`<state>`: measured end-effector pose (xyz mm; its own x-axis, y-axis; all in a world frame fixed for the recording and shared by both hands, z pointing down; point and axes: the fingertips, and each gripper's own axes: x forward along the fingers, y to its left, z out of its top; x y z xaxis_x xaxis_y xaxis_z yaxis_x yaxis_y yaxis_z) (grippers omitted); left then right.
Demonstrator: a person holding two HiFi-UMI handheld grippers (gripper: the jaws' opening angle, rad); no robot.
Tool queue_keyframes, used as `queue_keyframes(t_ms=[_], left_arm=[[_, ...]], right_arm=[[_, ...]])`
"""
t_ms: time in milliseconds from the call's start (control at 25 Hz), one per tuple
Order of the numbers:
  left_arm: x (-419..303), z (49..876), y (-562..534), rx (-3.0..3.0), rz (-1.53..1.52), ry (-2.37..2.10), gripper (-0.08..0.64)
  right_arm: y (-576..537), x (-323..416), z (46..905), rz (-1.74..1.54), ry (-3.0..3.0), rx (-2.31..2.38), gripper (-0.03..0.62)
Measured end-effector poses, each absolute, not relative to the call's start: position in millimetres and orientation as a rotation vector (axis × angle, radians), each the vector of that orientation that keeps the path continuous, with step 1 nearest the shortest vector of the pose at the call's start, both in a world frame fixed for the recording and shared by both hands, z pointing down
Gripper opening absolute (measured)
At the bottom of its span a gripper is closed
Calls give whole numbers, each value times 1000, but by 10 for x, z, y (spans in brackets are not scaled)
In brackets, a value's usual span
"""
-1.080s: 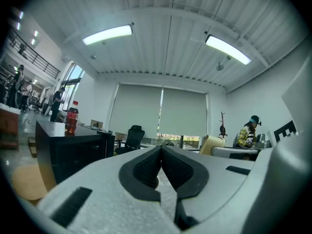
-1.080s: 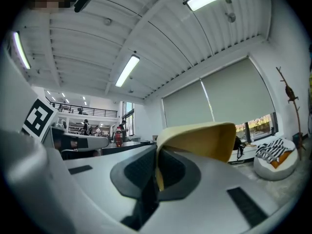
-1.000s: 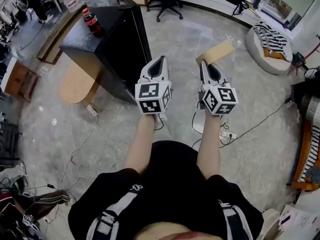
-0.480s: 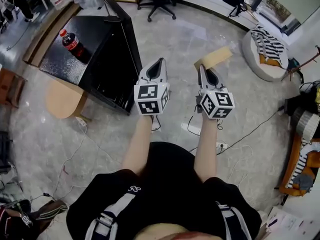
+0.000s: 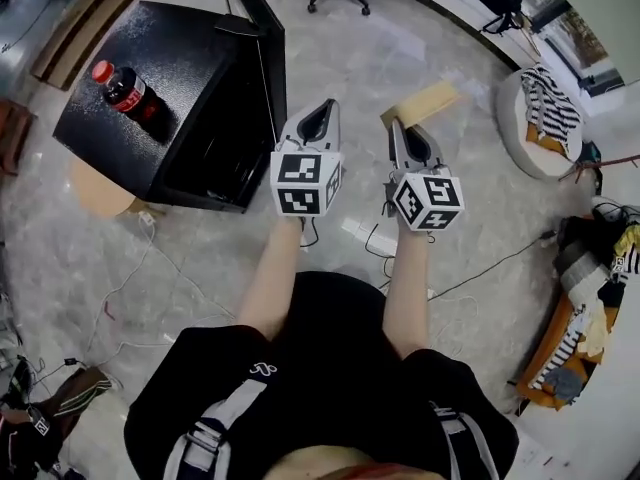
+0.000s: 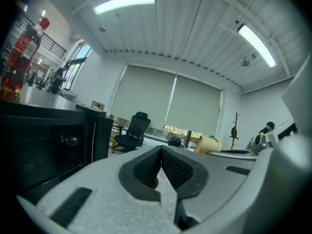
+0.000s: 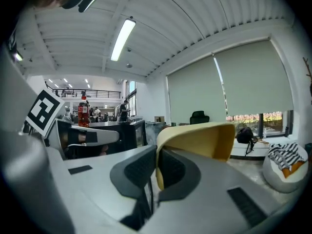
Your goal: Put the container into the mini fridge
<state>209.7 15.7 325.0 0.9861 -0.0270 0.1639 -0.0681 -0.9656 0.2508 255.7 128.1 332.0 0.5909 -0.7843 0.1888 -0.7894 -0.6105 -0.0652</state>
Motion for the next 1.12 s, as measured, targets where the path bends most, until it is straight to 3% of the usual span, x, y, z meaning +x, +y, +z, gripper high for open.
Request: queue_keyframes(t_ms=[520,1120], left_arm=[[1891,4190,-312,2726,463,-367,5],[416,5050,-1021,2433,609,-909,5]], right_arm=[[659,2611,4228,585,-1586,2521,17],[-342,1490,5665,798,-1869,1772,17]])
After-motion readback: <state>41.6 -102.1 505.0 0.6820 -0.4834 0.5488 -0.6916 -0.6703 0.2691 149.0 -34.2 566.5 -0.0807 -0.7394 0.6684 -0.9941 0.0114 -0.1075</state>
